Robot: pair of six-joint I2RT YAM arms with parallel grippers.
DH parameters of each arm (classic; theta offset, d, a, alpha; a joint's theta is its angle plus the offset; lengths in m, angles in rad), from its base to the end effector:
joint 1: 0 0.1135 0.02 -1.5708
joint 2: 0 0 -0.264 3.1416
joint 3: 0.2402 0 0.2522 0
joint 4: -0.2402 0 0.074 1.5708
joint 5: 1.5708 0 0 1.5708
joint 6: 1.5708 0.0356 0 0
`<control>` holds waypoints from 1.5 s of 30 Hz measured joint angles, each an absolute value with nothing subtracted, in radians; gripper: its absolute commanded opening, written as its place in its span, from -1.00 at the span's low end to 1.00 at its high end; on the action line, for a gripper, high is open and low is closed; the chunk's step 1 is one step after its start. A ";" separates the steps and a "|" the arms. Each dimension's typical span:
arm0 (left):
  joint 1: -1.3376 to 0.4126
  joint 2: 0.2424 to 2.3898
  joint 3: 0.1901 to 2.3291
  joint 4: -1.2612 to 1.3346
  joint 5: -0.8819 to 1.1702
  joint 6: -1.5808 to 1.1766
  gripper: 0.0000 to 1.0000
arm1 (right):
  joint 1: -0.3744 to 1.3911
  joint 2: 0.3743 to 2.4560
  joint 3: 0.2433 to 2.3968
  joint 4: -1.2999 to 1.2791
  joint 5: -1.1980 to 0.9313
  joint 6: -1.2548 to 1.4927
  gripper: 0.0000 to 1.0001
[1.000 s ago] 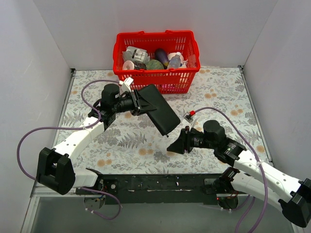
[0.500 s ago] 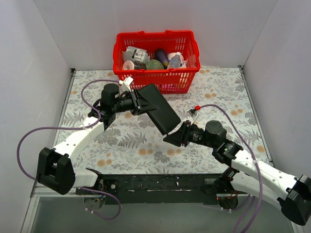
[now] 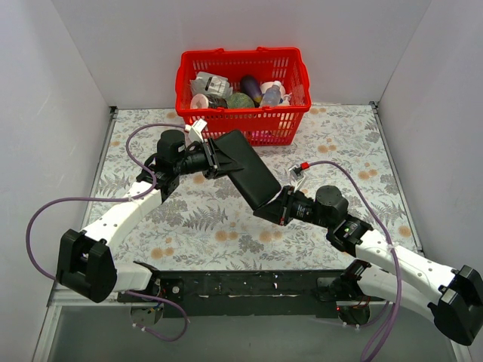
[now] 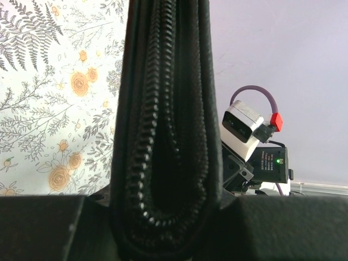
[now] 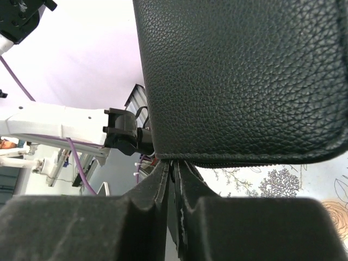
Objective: Sort the hair-cutting tools
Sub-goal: Zip the hairdressing tool bag.
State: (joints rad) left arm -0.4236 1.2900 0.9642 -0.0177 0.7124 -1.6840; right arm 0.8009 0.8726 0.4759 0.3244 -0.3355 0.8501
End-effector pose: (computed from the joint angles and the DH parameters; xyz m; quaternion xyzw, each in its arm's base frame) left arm 0.2577 -0.1417 0.3116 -0.2893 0.7374 -0.6101 0.0189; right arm 0.1355 0.1566 0.2686 -0.0959 0.7245 0.5764 0.3656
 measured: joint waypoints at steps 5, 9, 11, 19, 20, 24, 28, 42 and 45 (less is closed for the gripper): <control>-0.424 1.288 0.964 -0.015 0.714 -1.684 -1.00 | 0.800 0.873 0.476 0.325 -0.336 0.854 -0.97; -0.424 1.288 0.964 -0.015 0.714 -1.684 -1.00 | 0.799 0.873 0.476 0.325 -0.336 0.850 -0.97; -0.424 1.288 0.964 -0.015 0.714 -1.684 -1.00 | 0.800 0.873 0.476 0.325 -0.336 0.841 -0.97; -0.422 1.292 0.965 -0.014 0.707 -1.684 -1.00 | 0.800 0.903 0.485 0.325 -0.355 0.830 -0.97; -0.422 1.296 0.968 -0.014 0.708 -1.684 -1.00 | 0.800 0.903 0.485 0.325 -0.354 0.828 -0.97; -0.422 1.322 0.992 -0.015 0.712 -1.684 -1.00 | 0.799 0.891 0.485 0.312 -0.341 0.807 -0.97; -0.427 1.336 1.005 -0.015 0.718 -1.684 -1.00 | 0.799 0.865 0.490 0.266 -0.333 0.770 -0.97; -0.439 1.355 1.038 -0.037 0.722 -1.684 -1.00 | 0.800 0.818 0.537 0.111 -0.296 0.657 -0.97; -0.442 1.355 1.056 -0.054 0.723 -1.682 -1.00 | 0.801 0.803 0.556 0.072 -0.275 0.628 -0.97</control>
